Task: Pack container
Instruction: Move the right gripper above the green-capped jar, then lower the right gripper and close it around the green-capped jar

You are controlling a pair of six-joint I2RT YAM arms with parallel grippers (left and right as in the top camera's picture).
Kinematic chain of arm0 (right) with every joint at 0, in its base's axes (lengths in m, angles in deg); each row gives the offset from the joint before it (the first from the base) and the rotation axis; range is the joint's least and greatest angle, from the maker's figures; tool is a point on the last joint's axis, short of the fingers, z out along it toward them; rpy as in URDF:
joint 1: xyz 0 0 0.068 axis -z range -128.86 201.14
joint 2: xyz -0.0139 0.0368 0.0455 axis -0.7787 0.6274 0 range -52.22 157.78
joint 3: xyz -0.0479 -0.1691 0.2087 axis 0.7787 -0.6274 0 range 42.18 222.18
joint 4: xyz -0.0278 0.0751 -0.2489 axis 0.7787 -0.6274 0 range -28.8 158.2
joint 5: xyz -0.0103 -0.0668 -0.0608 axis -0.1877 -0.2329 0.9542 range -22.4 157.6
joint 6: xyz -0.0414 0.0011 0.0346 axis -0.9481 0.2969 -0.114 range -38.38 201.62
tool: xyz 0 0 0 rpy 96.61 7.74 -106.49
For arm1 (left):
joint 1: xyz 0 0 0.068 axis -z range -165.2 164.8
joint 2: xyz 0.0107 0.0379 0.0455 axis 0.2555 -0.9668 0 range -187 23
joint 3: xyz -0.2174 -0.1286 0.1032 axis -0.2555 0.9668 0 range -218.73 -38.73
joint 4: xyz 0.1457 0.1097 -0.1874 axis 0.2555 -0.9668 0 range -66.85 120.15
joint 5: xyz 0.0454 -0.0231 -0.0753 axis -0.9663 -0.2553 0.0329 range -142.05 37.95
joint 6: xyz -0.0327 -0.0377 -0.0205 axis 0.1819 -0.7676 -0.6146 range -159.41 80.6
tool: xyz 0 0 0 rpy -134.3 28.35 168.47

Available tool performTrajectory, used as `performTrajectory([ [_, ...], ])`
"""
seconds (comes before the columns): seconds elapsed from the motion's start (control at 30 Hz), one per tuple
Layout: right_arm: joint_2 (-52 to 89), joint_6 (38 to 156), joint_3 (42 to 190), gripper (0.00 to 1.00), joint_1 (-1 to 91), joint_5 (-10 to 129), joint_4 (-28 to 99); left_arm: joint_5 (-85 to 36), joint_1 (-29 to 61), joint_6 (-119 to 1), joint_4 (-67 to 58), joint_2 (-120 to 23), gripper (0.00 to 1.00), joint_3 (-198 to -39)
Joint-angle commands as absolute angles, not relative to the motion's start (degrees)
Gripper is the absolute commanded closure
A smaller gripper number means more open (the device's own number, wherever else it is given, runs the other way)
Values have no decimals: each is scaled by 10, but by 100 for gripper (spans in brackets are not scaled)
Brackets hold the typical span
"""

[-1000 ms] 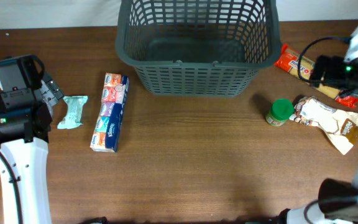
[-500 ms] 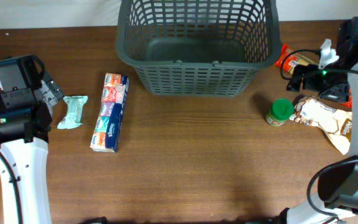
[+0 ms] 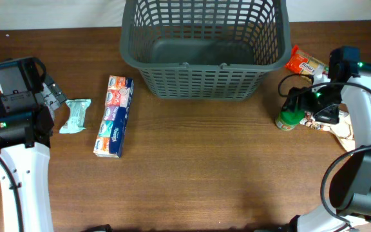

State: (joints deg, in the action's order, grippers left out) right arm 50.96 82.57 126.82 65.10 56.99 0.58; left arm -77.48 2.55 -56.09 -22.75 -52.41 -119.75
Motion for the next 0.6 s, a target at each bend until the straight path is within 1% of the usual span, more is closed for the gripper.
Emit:
performTrajectory([
  [0.0,505,783,1249,1,654,559,10,-771,23,-560,-226,-520,1,-1205],
  [0.33,505,775,1246,1,647,609,15,-771,23,-560,-226,-520,0,-1205],
  [0.57,512,774,1246,1,613,639,32,-771,23,-560,-226,-520,0,-1205],
])
